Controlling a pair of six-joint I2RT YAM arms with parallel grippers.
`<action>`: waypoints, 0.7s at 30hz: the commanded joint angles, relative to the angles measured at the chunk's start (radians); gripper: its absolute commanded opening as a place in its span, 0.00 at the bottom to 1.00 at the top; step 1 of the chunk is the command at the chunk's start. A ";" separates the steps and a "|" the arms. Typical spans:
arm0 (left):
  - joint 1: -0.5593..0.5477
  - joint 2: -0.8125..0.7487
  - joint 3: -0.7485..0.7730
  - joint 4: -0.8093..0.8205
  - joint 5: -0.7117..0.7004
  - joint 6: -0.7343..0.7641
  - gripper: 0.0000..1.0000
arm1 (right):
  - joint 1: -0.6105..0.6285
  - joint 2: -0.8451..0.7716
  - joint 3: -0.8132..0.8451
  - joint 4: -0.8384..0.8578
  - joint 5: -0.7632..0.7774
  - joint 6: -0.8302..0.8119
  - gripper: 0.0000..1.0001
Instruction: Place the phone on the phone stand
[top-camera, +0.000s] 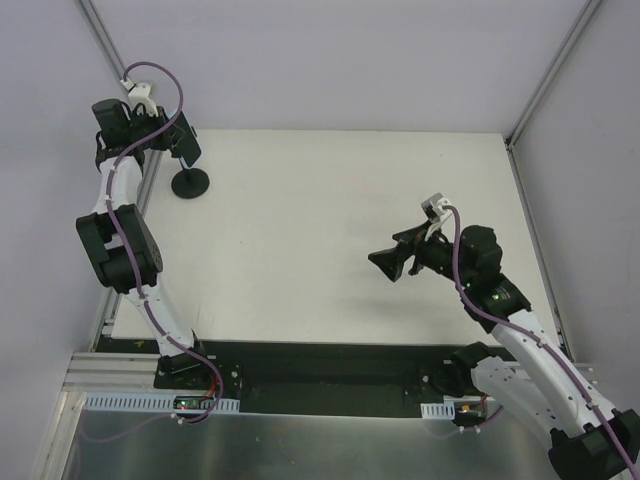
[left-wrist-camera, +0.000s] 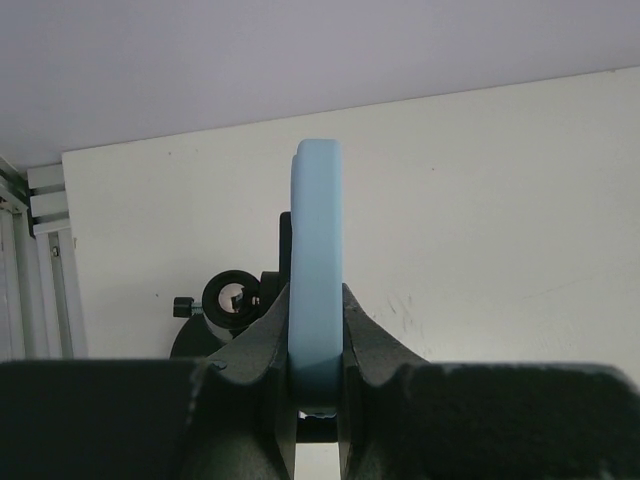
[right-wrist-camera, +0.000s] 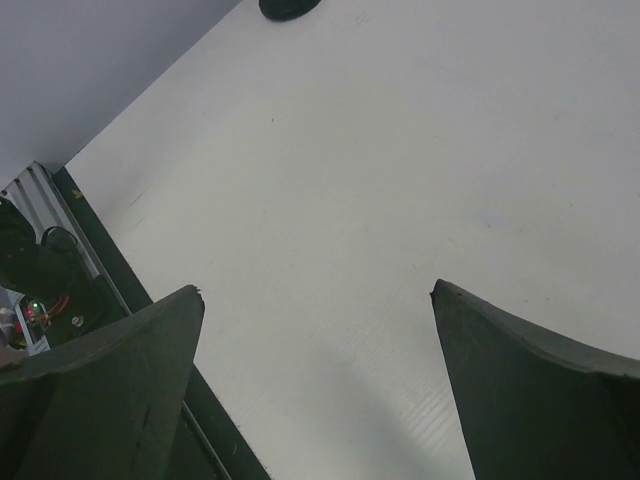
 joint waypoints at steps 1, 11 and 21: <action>0.007 -0.017 0.086 0.043 0.023 0.054 0.00 | -0.004 0.043 0.044 0.003 -0.003 -0.017 1.00; 0.041 -0.001 0.097 0.032 0.047 0.094 0.00 | -0.004 0.064 0.050 0.003 0.011 -0.021 1.00; 0.086 -0.057 0.011 0.044 0.036 0.159 0.00 | -0.004 0.023 0.023 -0.028 0.028 -0.009 1.00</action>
